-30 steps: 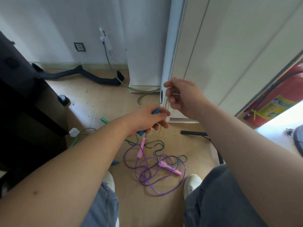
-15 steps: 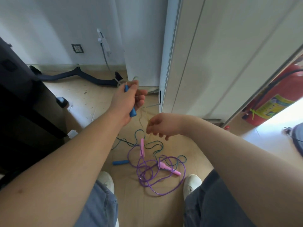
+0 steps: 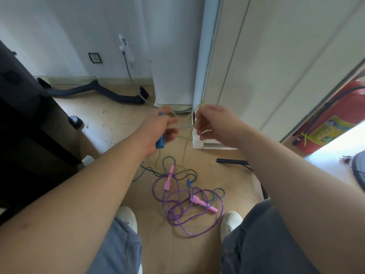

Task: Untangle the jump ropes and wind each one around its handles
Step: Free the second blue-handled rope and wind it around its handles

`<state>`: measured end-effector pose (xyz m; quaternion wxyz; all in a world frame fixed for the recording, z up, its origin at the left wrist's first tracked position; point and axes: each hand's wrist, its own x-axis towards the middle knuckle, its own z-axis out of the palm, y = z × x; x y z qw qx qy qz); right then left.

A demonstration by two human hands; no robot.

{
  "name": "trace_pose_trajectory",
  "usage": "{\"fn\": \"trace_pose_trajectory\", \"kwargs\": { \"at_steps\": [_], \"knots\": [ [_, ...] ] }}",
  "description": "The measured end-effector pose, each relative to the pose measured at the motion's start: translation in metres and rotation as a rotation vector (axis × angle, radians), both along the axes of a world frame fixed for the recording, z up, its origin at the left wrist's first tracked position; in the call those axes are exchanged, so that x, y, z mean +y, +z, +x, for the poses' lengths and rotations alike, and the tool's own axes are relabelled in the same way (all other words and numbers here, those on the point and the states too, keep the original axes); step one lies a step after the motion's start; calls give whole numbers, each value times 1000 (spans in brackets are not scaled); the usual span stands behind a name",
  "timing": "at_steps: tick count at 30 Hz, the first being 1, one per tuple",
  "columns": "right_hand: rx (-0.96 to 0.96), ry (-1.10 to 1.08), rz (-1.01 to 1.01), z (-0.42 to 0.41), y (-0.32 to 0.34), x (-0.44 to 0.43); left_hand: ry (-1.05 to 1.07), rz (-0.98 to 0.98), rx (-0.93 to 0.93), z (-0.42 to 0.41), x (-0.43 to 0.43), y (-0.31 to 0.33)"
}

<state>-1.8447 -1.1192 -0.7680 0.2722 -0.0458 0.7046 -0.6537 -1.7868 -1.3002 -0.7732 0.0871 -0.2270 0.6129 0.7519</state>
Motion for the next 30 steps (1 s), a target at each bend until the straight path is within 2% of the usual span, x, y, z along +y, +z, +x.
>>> {"fn": "trace_pose_trajectory", "kwargs": {
  "at_steps": [3, 5, 7, 9, 11, 14, 16, 18, 20, 21, 22, 25, 28, 30],
  "knots": [
    [-14, -143, -184, -1, 10, -1, -293, -39, -108, 10, 18, -8],
    [-1, -194, -177, -2, 10, 1, -445, 2, -117, 15, 27, -10],
    [7, -214, -101, -3, 6, 3, -465, 7, -77, 18, 35, -6],
    [-35, -180, 0, -5, 0, 5, -403, 44, -39, 16, 37, -1],
    [-113, -73, 69, -3, -6, 7, -292, 178, -35, 12, 32, 1],
    [-223, 232, 116, 4, -12, 11, -103, 364, 16, 5, 18, 1],
    [-207, 472, 246, 11, -16, 11, 4, 432, 56, 1, 12, 1],
    [-118, 632, 481, 17, -21, 8, 102, 453, 90, -3, 6, 1],
    [-32, 644, 664, 19, -24, 3, 179, 380, 109, -5, 0, 1],
    [-13, 610, 681, 18, -26, 1, 195, 306, 102, -6, -2, 1],
    [-17, 558, 638, 17, -27, -1, 186, 224, 82, -6, -3, -1],
    [-48, 340, 344, 12, -22, -5, 43, 77, -38, 0, 3, -7],
    [-5, 138, 82, 6, -10, -9, -246, 37, -152, 10, 17, -14],
    [18, -28, -10, 2, -6, -11, -404, -1, -173, 15, 27, -16]
  ]
}}
